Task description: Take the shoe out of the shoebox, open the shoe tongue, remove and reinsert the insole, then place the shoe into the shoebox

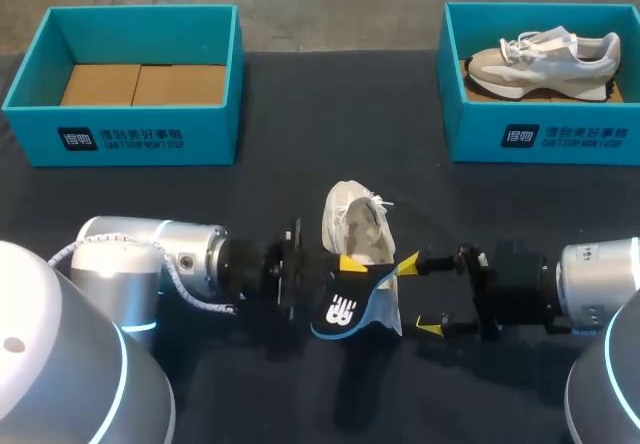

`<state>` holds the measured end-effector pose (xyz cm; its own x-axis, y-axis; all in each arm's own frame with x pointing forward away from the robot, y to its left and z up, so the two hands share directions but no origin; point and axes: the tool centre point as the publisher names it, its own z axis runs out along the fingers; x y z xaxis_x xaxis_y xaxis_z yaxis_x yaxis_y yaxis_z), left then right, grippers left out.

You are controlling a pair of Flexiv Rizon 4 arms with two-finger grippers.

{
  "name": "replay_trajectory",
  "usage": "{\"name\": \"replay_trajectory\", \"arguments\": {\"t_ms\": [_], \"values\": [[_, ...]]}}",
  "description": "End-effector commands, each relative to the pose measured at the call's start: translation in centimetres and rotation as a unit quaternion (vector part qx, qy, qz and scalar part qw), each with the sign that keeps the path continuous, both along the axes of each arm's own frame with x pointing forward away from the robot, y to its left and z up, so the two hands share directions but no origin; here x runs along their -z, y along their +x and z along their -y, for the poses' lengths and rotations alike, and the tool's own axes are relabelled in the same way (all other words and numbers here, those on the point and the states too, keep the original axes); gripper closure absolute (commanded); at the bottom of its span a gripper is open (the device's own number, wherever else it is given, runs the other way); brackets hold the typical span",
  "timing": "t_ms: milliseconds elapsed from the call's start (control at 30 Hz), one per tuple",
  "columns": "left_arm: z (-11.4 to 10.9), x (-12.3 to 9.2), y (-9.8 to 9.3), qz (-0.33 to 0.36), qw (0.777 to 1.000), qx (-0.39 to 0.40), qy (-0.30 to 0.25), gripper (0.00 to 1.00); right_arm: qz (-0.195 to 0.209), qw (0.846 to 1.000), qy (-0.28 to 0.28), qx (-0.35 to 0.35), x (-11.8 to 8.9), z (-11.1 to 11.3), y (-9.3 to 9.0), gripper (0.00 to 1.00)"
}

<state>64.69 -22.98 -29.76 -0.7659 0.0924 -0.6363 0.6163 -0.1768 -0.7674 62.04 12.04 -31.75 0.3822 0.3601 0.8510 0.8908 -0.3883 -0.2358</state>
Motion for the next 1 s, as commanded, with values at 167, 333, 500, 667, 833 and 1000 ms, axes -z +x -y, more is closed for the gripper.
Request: {"name": "replay_trajectory", "arguments": {"t_ms": [167, 333, 500, 667, 833, 1000], "values": [[-0.3, 0.0, -0.1, 0.001, 1.0, 0.005, 0.008, 1.0, -0.002, 1.0, -0.003, 0.0, -0.1, -0.2, 0.1, 0.0], [0.0, 0.2, -0.1, -0.001, 1.0, 0.007, 0.007, 1.0, -0.002, 1.0, -0.003, 0.0, -0.1, -0.2, 0.1, 0.0], [0.2, 0.1, 0.0, 0.0, 1.0, 0.009, 0.005, 1.0, 0.001, 1.0, 0.011, 0.001, -0.1, 0.3, 0.2, 0.0], [0.3, 0.1, 0.2, 0.0, 1.0, 0.009, 0.005, 1.0, 0.003, 1.0, 0.011, 0.007, -0.2, 0.9, 0.3, 0.0], [0.6, 0.5, 0.3, -0.005, 1.0, 0.01, 0.008, 1.0, 0.003, 1.0, 0.009, 0.009, -0.1, 1.4, 0.3, 0.0], [0.7, 0.7, 0.3, -0.007, 1.0, 0.011, 0.01, 1.0, 0.003, 1.0, 0.009, 0.013, -0.2, 1.6, 0.3, 0.0]]}}
